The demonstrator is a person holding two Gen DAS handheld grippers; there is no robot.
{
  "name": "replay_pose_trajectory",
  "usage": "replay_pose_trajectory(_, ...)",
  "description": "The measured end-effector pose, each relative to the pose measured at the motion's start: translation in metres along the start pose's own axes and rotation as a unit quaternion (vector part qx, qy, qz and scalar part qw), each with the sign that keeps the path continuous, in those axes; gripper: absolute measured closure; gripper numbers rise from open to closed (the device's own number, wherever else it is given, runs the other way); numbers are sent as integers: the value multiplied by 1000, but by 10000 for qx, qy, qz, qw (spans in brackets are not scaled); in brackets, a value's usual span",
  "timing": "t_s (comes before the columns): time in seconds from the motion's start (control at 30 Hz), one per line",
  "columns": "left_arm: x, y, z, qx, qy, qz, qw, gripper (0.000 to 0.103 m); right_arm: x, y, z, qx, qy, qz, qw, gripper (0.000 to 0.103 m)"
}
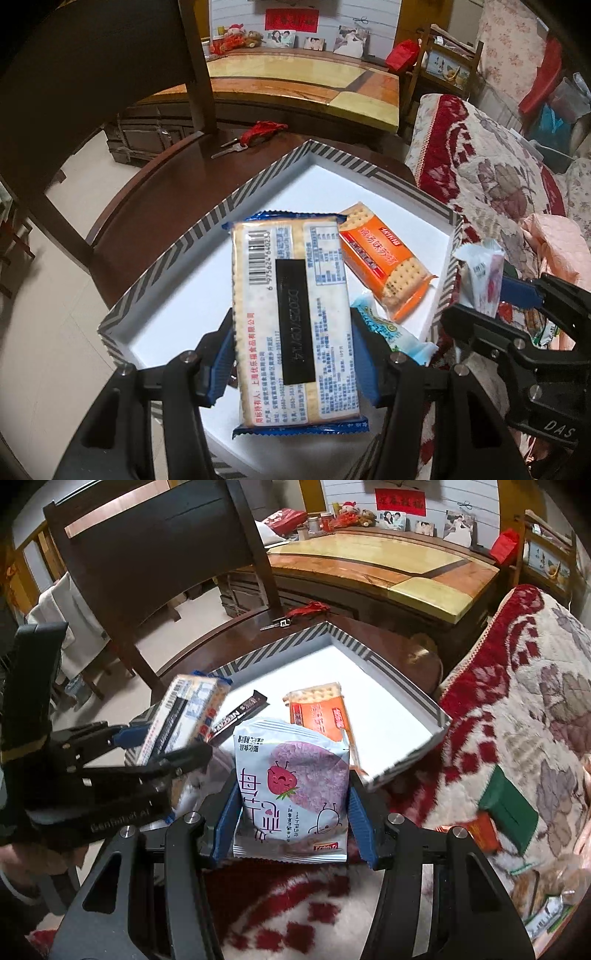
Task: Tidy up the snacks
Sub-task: 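Carry biscuit box and strawberry pack over the white tray with both tools, then open both tools to drop biscuit box and strawberry pack into the tray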
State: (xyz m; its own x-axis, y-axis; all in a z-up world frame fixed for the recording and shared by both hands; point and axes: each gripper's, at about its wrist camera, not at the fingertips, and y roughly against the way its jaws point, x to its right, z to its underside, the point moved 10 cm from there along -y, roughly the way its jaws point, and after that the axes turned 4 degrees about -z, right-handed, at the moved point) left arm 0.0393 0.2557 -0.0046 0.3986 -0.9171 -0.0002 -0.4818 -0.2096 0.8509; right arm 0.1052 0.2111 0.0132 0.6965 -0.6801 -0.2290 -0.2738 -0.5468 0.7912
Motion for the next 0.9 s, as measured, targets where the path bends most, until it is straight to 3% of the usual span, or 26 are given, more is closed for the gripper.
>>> replay_pose_trajectory(0.67, -17, -27, -6, -166, 188, -88, 9996, 46, 6, -65, -11, -482, -34, 55, 9988, 50)
replay_pose_trajectory(0.9, -22, -32, -5, -276, 305, -158, 9990, 44, 12, -73, -16, -395, -306, 13, 9988, 48)
